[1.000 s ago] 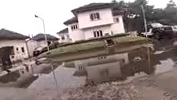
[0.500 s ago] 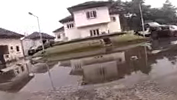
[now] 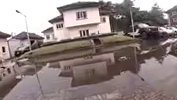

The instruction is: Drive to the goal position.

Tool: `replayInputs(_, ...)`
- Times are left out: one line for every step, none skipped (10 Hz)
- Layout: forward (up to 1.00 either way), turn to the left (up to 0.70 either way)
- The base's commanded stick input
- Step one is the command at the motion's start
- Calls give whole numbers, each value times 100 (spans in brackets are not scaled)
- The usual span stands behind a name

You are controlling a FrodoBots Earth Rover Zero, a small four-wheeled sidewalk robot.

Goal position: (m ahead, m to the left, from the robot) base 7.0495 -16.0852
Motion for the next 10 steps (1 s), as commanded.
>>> replayInputs(50,0)
replayInputs(50,0)
replayInputs(50,0)
replayInputs(50,0)
replayInputs(50,0)
replayInputs(50,0)
replayInputs(50,0)
replayInputs(50,-10)
replayInputs(50,-46)
replayInputs(50,-50)
